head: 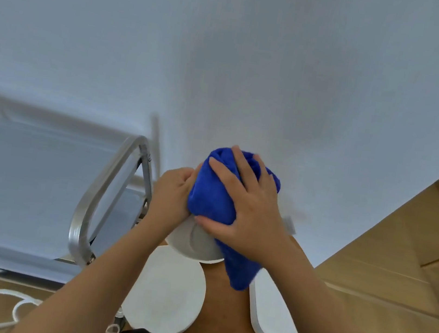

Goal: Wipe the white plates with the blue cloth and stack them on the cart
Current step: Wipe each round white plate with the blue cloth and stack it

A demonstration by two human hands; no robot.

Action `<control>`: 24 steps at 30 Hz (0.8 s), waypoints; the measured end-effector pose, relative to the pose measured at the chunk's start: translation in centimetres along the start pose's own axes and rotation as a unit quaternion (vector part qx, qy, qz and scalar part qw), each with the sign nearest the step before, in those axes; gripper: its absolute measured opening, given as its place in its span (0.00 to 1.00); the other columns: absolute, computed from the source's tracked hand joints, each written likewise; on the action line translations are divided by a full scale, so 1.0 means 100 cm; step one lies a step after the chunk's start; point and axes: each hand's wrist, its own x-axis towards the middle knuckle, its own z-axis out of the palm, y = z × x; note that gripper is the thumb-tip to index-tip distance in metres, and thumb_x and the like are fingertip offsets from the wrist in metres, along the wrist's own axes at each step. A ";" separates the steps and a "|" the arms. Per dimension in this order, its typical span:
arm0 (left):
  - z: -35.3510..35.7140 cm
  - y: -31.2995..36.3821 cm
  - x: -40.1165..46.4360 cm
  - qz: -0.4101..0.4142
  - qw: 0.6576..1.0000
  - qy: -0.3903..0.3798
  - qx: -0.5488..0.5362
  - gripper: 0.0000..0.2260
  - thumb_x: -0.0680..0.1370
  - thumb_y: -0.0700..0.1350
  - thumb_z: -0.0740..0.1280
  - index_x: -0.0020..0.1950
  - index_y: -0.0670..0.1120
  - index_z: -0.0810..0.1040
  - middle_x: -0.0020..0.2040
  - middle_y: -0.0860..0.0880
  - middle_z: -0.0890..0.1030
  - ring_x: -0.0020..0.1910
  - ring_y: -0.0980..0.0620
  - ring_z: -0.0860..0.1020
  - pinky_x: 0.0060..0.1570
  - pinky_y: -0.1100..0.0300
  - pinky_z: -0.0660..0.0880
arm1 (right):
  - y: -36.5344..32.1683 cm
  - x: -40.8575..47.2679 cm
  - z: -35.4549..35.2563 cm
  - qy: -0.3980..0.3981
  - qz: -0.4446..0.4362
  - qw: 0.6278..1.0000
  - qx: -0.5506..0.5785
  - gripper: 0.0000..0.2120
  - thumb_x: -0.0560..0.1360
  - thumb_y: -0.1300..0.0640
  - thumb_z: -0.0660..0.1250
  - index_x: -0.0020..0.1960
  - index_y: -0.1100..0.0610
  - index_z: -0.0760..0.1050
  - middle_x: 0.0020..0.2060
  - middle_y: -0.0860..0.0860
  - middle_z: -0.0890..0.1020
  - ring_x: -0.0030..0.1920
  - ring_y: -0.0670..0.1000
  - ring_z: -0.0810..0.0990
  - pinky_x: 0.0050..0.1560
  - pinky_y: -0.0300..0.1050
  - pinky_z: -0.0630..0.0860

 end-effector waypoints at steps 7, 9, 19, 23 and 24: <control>-0.015 -0.005 -0.008 -0.025 0.997 0.073 0.001 0.23 0.78 0.56 0.61 0.27 0.48 0.61 0.22 0.56 0.63 0.22 0.58 0.62 0.23 0.69 0.60 | 0.048 -0.002 -0.015 0.020 0.138 0.934 0.328 0.34 0.61 0.43 0.72 0.65 0.37 0.64 0.60 0.32 0.73 0.61 0.39 0.73 0.57 0.36 0.73; -0.019 -0.004 -0.006 -0.048 0.994 0.088 -0.036 0.23 0.78 0.58 0.61 0.27 0.49 0.61 0.21 0.56 0.64 0.21 0.59 0.62 0.21 0.71 0.61 | 0.058 -0.007 -0.012 0.059 0.147 0.914 0.373 0.32 0.62 0.45 0.71 0.64 0.39 0.65 0.58 0.32 0.74 0.60 0.40 0.75 0.54 0.32 0.74; -0.006 0.003 -0.012 -0.245 0.912 0.164 -0.285 0.16 0.75 0.64 0.62 0.40 0.53 0.78 0.29 0.62 0.81 0.27 0.63 0.80 0.30 0.62 0.73 | 0.065 -0.039 0.016 0.160 0.237 0.829 0.480 0.32 0.66 0.45 0.67 0.68 0.52 0.66 0.56 0.41 0.78 0.56 0.42 0.78 0.51 0.36 0.77; 0.010 0.009 -0.018 -0.272 0.880 0.156 -0.357 0.15 0.74 0.65 0.63 0.43 0.54 0.79 0.34 0.60 0.83 0.40 0.54 0.82 0.39 0.56 0.77 | 0.041 -0.047 0.039 0.200 0.343 0.732 0.553 0.07 0.77 0.50 0.62 0.44 0.52 0.68 0.36 0.47 0.71 0.38 0.49 0.74 0.45 0.46 0.74; 0.010 0.010 -0.019 -0.276 0.882 0.143 -0.354 0.15 0.74 0.65 0.63 0.44 0.55 0.78 0.35 0.59 0.83 0.44 0.52 0.82 0.43 0.54 0.78 | 0.037 -0.047 0.042 0.221 0.363 0.704 0.569 0.10 0.79 0.52 0.60 0.40 0.53 0.65 0.34 0.46 0.66 0.35 0.47 0.70 0.41 0.42 0.73</control>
